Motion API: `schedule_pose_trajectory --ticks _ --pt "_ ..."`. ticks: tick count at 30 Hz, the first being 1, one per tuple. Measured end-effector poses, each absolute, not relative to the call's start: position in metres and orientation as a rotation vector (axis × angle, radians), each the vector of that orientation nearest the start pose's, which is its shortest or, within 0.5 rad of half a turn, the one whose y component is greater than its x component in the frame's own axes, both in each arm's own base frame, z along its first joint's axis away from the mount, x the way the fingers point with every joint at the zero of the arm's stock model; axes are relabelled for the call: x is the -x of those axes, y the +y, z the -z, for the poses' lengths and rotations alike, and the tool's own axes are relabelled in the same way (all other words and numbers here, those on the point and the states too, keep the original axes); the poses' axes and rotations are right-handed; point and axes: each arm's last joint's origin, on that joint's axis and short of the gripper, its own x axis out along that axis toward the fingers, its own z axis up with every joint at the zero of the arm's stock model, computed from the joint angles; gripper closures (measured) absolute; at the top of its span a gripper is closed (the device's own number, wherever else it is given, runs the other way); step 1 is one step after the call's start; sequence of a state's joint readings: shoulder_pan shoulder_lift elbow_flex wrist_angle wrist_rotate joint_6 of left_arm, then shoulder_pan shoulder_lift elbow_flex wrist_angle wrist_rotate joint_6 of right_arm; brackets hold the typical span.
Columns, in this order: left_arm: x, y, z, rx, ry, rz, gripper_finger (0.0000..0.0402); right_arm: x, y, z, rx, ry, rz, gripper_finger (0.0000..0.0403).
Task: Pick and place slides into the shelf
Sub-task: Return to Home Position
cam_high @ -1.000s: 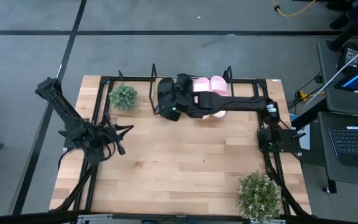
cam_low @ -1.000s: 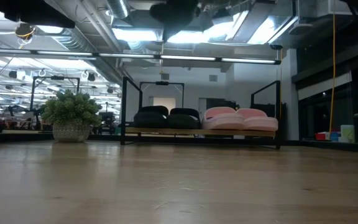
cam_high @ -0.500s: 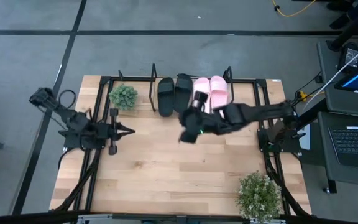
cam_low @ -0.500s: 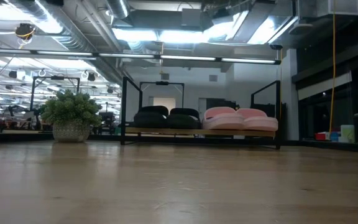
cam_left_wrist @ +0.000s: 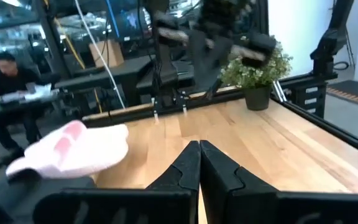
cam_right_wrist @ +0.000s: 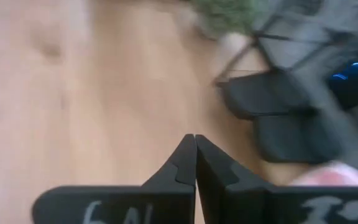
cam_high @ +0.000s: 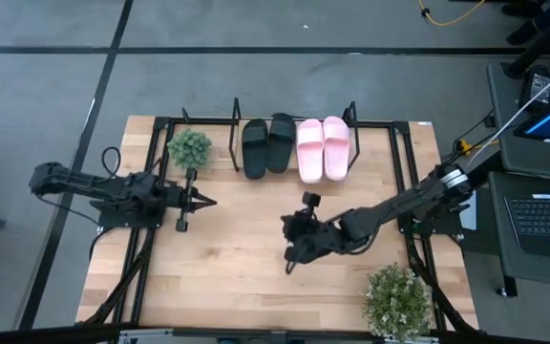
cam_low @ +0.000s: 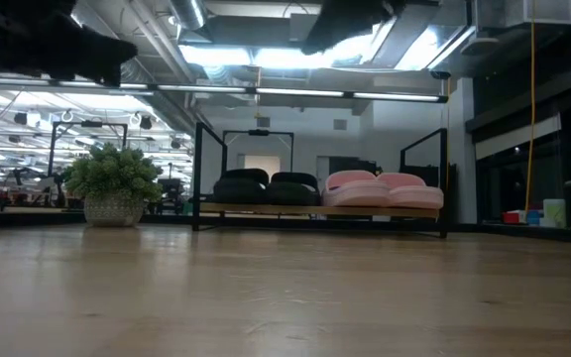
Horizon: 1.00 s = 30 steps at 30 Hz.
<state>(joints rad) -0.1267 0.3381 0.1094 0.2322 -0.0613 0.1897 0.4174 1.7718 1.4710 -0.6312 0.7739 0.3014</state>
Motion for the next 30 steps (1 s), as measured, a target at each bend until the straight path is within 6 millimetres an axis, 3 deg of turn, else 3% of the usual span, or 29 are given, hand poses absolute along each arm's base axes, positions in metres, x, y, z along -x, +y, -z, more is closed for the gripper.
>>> schedule_pose_trajectory --ticks 3,10,20,23,30 --pt "-0.12 -0.008 -0.189 -0.129 -0.002 0.061 0.0401 -0.346 0.133 -0.254 0.204 0.649 0.305 0.0399" --pt "-0.12 -0.001 -0.187 -0.098 0.003 0.026 0.0401 -0.305 0.107 -0.25 0.147 0.442 0.074 0.0398" --pt "-0.12 0.004 -0.183 -0.082 0.046 0.002 0.0402 -0.223 0.057 -0.248 0.149 0.22 -0.006 0.04" --pt "-0.12 0.004 -0.182 -0.079 0.059 0.003 0.0402 -0.205 0.047 -0.247 0.124 0.133 -0.03 0.0397" --pt "-0.119 0.005 -0.18 -0.078 0.079 -0.04 0.0402 -0.18 0.031 -0.221 0.132 0.119 -0.002 0.0396"
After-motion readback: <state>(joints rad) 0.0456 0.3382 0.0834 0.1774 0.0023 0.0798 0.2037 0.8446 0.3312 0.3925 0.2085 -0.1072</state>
